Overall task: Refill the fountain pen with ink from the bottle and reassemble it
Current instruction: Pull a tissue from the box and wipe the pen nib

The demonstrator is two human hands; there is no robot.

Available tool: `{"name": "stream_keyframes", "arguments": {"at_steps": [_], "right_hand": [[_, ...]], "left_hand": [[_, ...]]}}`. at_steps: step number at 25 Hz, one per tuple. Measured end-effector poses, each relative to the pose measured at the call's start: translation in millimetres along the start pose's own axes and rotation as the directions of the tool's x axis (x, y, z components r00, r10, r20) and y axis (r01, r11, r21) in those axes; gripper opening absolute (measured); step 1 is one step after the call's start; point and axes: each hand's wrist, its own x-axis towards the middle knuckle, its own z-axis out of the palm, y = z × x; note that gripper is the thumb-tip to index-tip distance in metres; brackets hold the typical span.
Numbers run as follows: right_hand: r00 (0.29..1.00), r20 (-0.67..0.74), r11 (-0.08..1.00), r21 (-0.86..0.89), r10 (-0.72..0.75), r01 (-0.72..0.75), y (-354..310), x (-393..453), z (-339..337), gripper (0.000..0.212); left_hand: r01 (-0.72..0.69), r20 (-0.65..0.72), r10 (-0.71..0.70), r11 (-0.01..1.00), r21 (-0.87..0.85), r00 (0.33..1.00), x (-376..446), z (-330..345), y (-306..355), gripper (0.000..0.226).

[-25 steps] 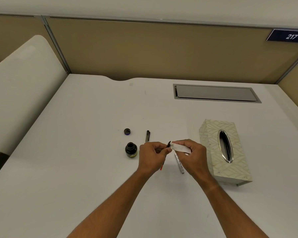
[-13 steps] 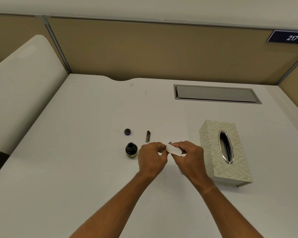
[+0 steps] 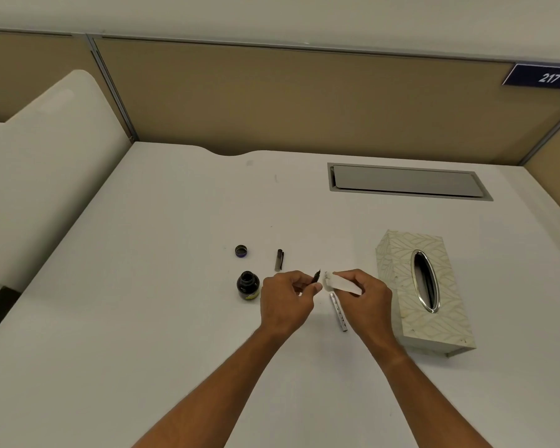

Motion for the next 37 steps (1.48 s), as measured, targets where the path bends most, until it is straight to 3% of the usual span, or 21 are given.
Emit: {"name": "stream_keyframes", "arguments": {"at_steps": [3,5,13,17,23,25,28,31,37], "right_hand": [[0.977,0.053,0.949,0.235,0.206,-0.212,5.8,3.4,-2.6,0.01],[0.959,0.106,0.906,0.315,0.262,-0.283,5.8,4.2,-1.6,0.01],[0.962,0.132,0.878,0.393,0.241,-0.273,4.0,4.3,0.1,0.009],[0.924,0.265,0.797,0.475,0.274,-0.373,1.5,8.9,-2.0,0.022],[0.936,0.182,0.817,0.457,0.301,-0.352,-2.2,20.3,-3.4,0.024],[0.932,0.209,0.821,0.444,0.295,-0.36,-2.7,21.7,-1.0,0.03],[0.929,0.285,0.897,0.304,0.237,-0.322,-3.1,20.4,3.8,0.018],[0.929,0.323,0.954,0.171,0.181,-0.246,-3.0,20.2,5.5,0.006],[0.902,0.39,0.97,0.073,0.185,-0.231,-4.6,22.2,7.3,0.013]], "left_hand": [[0.084,-0.01,-0.086,0.99,-0.117,0.996,0.8,-4.0,-0.3,0.008],[0.105,0.0,-0.107,0.98,-0.168,0.994,1.4,-4.9,1.5,0.007],[0.179,0.086,-0.159,0.929,-0.325,0.983,0.4,-6.4,-2.9,0.003],[0.231,0.173,-0.175,0.89,-0.394,0.969,0.4,-6.7,-5.9,0.003],[0.325,0.364,-0.15,0.812,-0.486,0.919,-1.0,-8.6,-7.3,0.009],[0.355,0.443,-0.119,0.79,-0.5,0.888,-3.3,-8.5,-5.9,0.007],[0.394,0.555,-0.054,0.76,-0.516,0.83,-3.1,-9.2,-3.8,0.013],[0.436,0.588,-0.042,0.715,-0.547,0.808,-0.8,-11.7,-2.7,0.007],[0.477,0.603,-0.058,0.674,-0.564,0.795,-0.1,-10.1,1.1,0.012]]}}
